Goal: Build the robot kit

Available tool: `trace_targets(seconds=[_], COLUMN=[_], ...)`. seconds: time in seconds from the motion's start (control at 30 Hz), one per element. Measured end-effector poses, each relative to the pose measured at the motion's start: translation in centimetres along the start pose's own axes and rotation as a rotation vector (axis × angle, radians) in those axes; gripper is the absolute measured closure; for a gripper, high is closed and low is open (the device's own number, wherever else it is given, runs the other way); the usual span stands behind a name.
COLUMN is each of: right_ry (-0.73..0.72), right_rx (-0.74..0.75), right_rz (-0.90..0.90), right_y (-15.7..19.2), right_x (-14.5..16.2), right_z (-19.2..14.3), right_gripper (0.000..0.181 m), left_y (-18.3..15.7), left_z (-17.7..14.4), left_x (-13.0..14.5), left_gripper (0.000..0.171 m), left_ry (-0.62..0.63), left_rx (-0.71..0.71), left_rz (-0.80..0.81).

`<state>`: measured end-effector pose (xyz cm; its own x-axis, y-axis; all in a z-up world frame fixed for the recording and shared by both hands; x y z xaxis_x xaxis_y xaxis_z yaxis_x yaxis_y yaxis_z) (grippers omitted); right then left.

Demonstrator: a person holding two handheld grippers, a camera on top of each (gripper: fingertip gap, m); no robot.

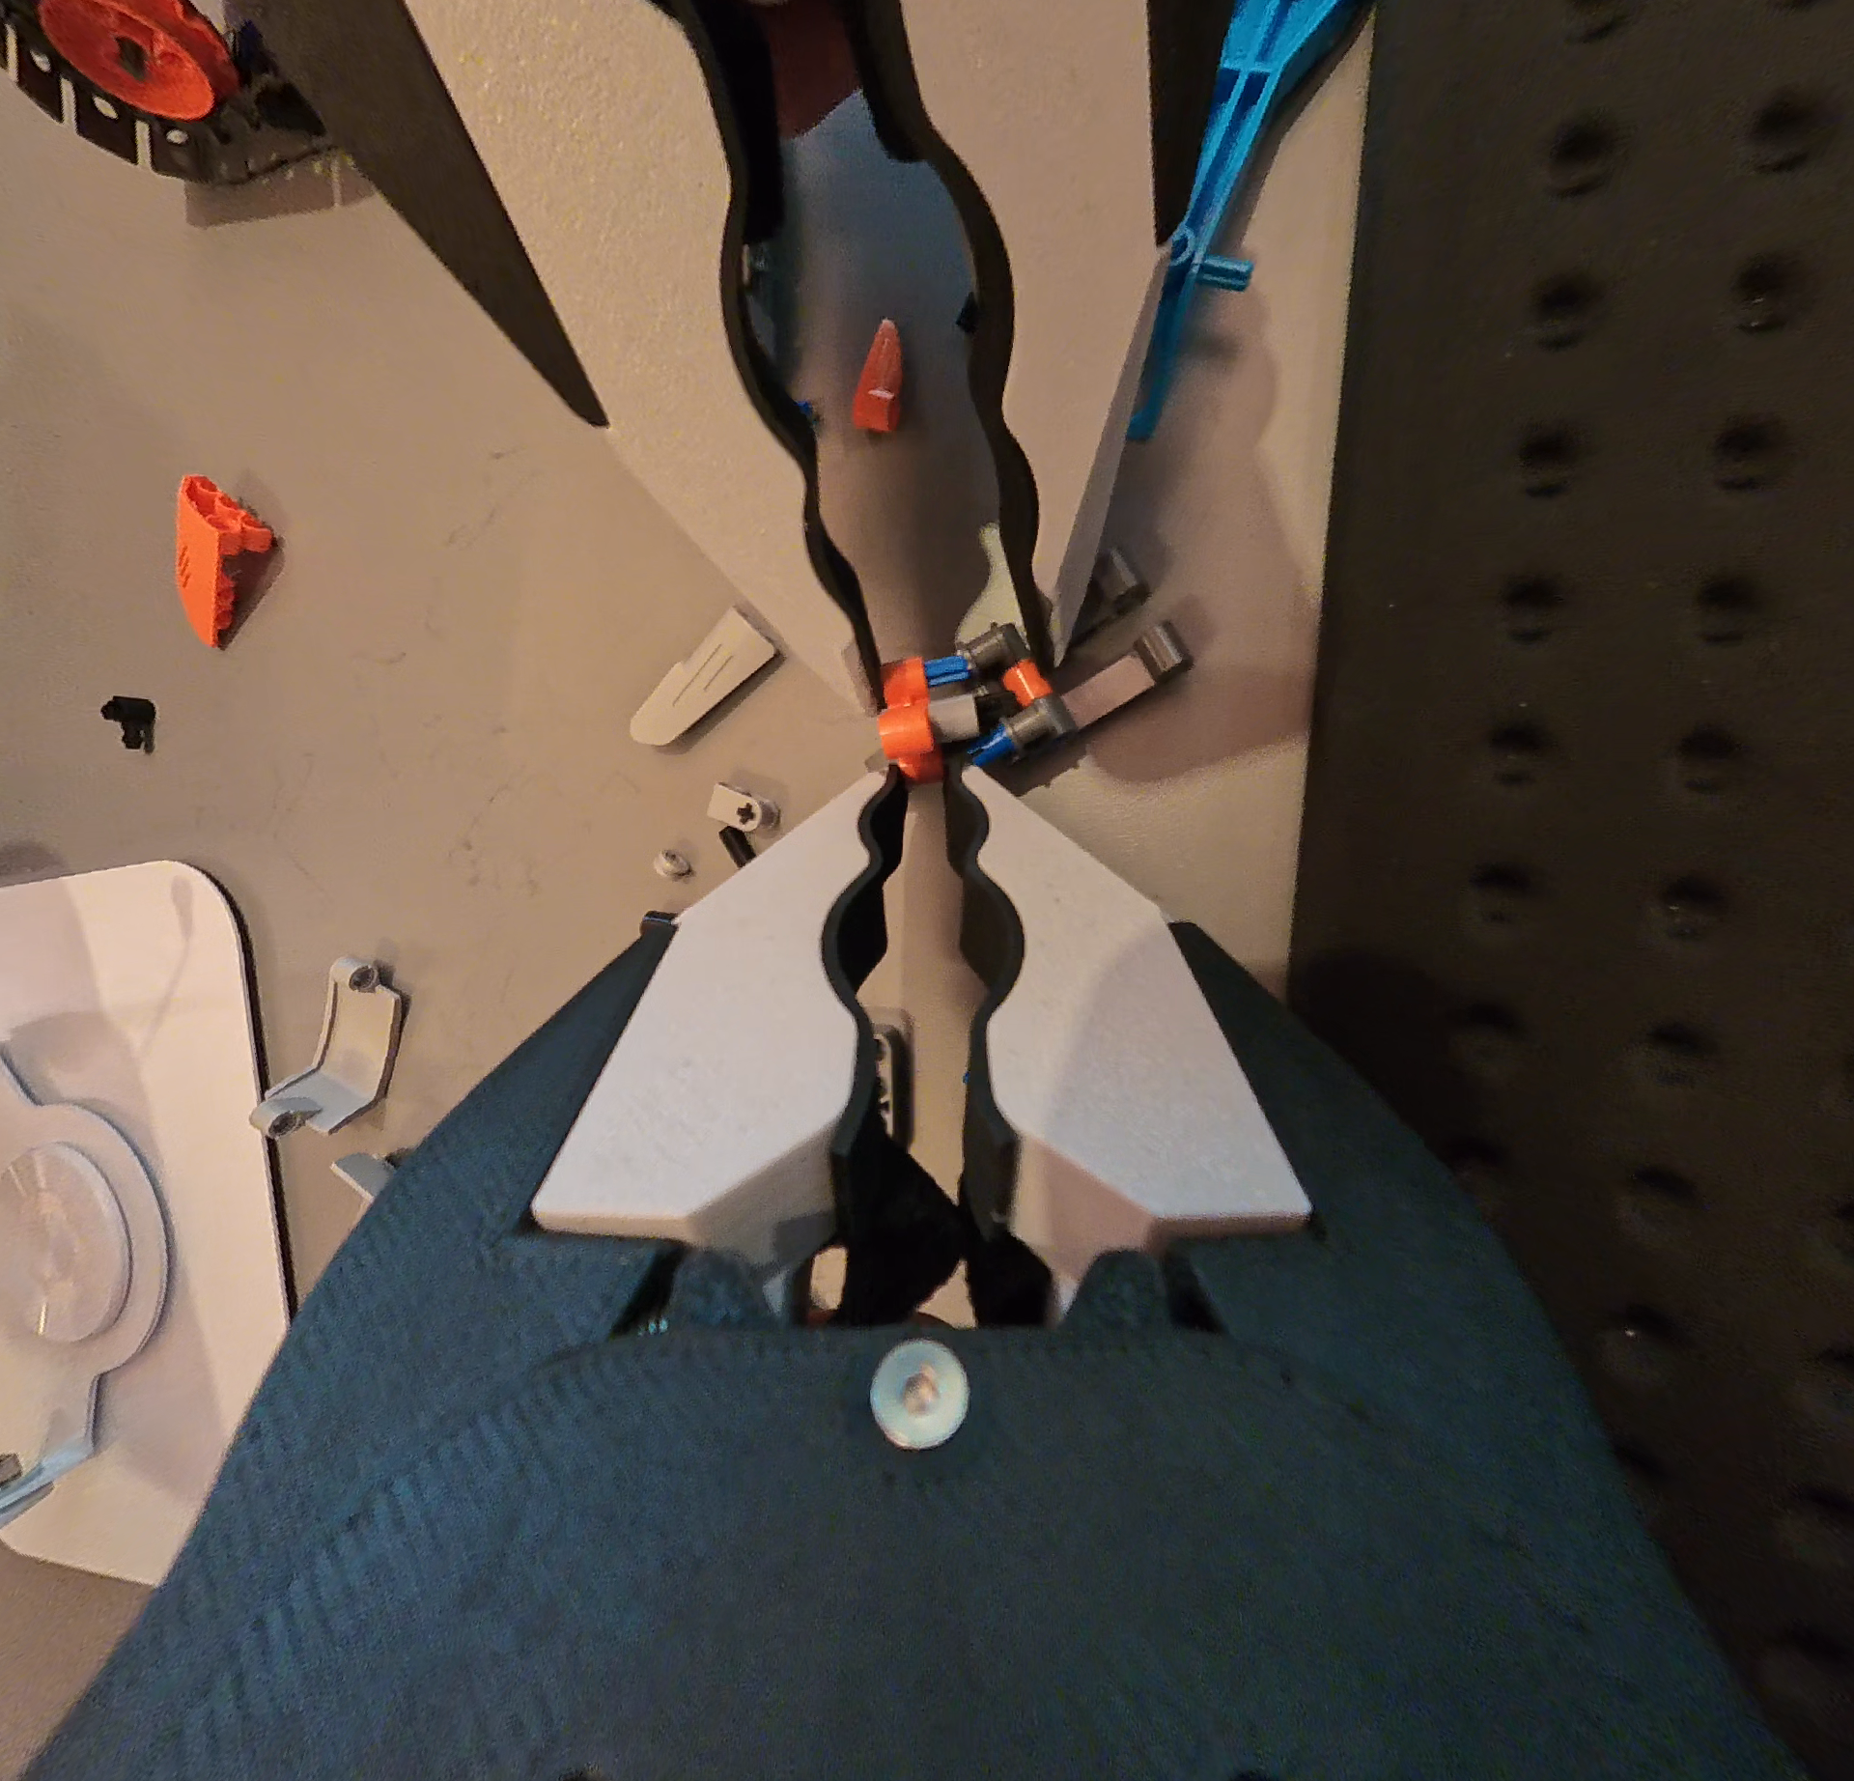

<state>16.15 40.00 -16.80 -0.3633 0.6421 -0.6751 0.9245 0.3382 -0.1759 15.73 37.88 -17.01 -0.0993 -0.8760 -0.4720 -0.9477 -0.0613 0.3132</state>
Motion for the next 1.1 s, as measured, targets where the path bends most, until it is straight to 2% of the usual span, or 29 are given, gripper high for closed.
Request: trace_targets(seconds=[0.33, 0.47, 0.6, 0.87, 1.1], right_ry=[-0.029, -0.037, -0.041, -0.040, -0.038], right_rx=[-0.020, -0.020, -0.021, -0.011, -0.006], right_rz=[0.036, 0.038, 0.045, 0.057, 0.054], right_y=[0.4, 0.4, 0.4, 0.3, 0.4], right_x=[0.0, 0.0, 0.0, 0.1, 0.1], right_z=[0.0, 0.0, 0.0, 0.0, 0.0], right_gripper=[0.156, 0.156, 0.157, 0.157, 0.157], left_y=[-0.5, -1.2, -1.9, -1.1, -1.1], left_z=[-0.3, -1.1, -0.5, 0.1, 0.2], left_x=[-0.1, -0.8, -0.8, -1.4, -1.3], left_gripper=[0.164, 0.144, 0.130, 0.145, 0.145], left_ry=[-0.060, -0.142, -0.128, -0.118, -0.150], left_rx=[0.033, 0.122, 0.120, -0.080, -0.073], left_rz=[-0.077, -0.142, -0.138, -0.131, -0.132])
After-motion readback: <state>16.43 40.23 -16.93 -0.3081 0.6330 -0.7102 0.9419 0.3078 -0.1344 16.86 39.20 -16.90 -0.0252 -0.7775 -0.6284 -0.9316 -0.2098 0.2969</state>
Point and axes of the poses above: each gripper's, where its closed fingertips meet, z out along the fingers, x out of its underside, y = z × x across the jaws, the point moved 1 cm from there along -z, back along the fingers, and after that the axes turned 3 degrees about z, right-handed, at the moved point
